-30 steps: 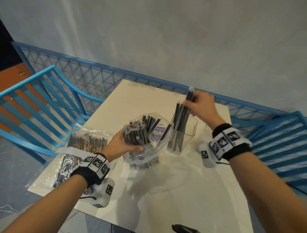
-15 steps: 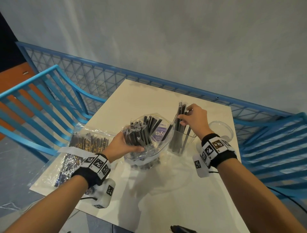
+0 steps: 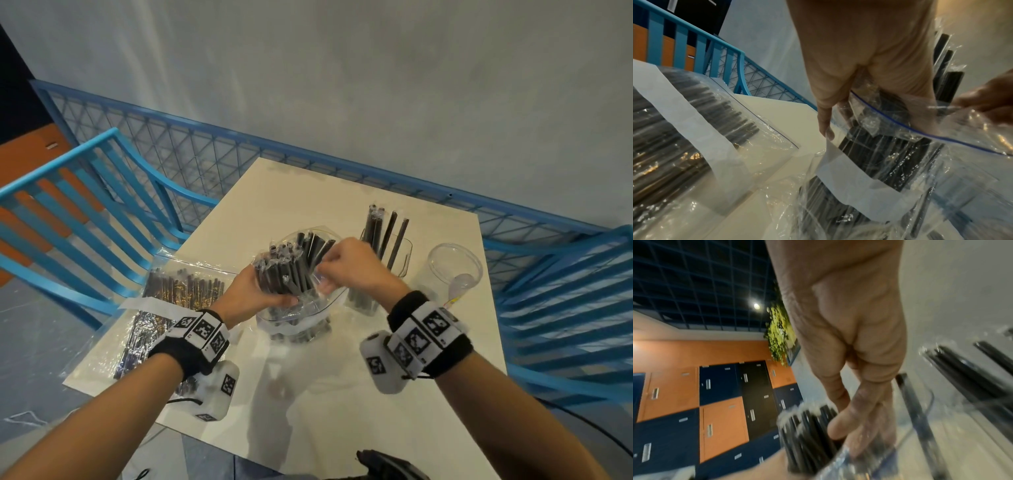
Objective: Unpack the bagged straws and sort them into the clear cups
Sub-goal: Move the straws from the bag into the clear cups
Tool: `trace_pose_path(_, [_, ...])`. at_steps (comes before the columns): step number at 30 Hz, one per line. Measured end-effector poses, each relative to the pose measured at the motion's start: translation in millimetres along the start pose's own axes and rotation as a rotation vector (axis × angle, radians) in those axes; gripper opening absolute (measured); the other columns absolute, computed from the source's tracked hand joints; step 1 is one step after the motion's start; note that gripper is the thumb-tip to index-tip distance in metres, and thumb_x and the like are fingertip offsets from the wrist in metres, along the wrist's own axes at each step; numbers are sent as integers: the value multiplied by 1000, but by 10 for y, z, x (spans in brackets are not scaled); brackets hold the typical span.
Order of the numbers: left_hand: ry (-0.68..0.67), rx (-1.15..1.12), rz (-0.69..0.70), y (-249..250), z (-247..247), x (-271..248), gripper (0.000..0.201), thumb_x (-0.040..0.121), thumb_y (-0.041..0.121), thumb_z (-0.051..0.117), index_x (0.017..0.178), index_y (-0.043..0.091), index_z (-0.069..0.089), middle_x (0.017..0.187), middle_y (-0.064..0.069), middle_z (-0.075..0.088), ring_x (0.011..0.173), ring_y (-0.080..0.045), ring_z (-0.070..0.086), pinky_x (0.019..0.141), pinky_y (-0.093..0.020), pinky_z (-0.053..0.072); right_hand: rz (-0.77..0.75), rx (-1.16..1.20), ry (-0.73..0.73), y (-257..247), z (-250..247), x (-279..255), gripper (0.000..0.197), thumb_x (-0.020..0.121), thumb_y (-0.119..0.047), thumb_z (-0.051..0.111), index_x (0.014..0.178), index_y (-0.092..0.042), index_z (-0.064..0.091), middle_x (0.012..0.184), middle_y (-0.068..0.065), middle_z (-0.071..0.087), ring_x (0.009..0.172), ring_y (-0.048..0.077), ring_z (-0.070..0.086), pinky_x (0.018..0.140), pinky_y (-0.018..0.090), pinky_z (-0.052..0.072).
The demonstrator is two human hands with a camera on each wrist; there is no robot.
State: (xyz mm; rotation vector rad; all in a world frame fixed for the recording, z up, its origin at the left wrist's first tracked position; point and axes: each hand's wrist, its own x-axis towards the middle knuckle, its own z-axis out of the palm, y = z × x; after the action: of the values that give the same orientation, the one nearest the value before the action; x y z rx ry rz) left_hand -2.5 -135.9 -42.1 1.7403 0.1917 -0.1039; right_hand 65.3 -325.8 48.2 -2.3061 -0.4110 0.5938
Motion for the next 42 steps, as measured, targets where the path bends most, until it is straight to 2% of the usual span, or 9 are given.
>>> trace_pose_path(3, [2, -8, 13, 15, 16, -29, 70, 60, 5, 90, 122, 18, 61, 108, -1, 75, 102, -13, 70, 95, -34, 53, 127, 159, 20, 124, 258, 176, 37, 95, -18, 58, 125, 3, 48, 87, 14, 75, 78, 20, 74, 86, 39, 57])
trace_pose_path(5, [1, -7, 15, 20, 19, -40, 64, 61, 2, 89, 114, 25, 62, 106, -1, 75, 100, -13, 71, 94, -33, 53, 119, 372, 59, 178, 367, 238, 48, 95, -15, 59, 136, -11, 36, 109, 17, 66, 68, 21, 73, 78, 39, 59])
trace_pose_path(11, [6, -25, 15, 21, 21, -42, 64, 58, 5, 90, 112, 25, 63, 106, -3, 75, 100, -15, 71, 93, -35, 55, -68, 518, 173, 173, 422, 130, 21, 93, -12, 62, 109, -17, 49, 97, 10, 64, 55, 14, 61, 47, 26, 52])
trace_pose_path(20, [-4, -20, 16, 19, 11, -38, 64, 57, 9, 91, 112, 27, 63, 110, -2, 74, 104, -14, 70, 96, -36, 53, -280, 336, 294, 101, 9, 0, 20, 85, -25, 73, 98, -19, 59, 96, -1, 70, 70, 8, 68, 60, 23, 57])
trace_pose_path(24, [-1, -17, 3, 21, 11, -37, 69, 52, 18, 93, 113, 27, 62, 110, 0, 74, 106, -14, 69, 96, -34, 52, -292, 298, 378, 56, -158, -68, 13, 88, -21, 68, 93, -22, 56, 88, -13, 63, 71, -1, 62, 64, 10, 52])
trace_pose_path(31, [18, -29, -14, 12, 10, -29, 73, 55, 12, 91, 120, 21, 59, 114, -1, 72, 107, -13, 67, 97, -33, 51, -437, 318, 612, -341, -1141, -400, 25, 89, -18, 67, 105, -1, 58, 88, 12, 69, 63, 16, 67, 57, 23, 57])
trace_pose_path(34, [3, -37, -16, -1, 2, -20, 79, 50, 21, 95, 120, 20, 60, 112, -1, 73, 107, -14, 68, 97, -33, 50, -491, 327, 742, -417, -1545, -504, 29, 87, -19, 68, 103, 3, 60, 79, 8, 70, 58, 15, 66, 55, 23, 54])
trace_pose_path(38, [3, -35, -18, -10, 1, -13, 82, 43, 31, 96, 116, 25, 60, 111, 0, 74, 106, -14, 68, 97, -33, 50, -396, 153, 843, -203, -1646, -293, 25, 83, -23, 66, 94, 0, 62, 73, 10, 68, 52, 11, 64, 52, 23, 53])
trace_pose_path(42, [-12, -26, -5, 3, 6, -24, 88, 36, 44, 95, 116, 27, 62, 109, 4, 74, 104, -9, 69, 94, -29, 50, -189, 12, 737, 275, -1293, 95, 15, 87, -19, 64, 91, -5, 59, 85, 20, 69, 67, 26, 65, 54, 14, 53])
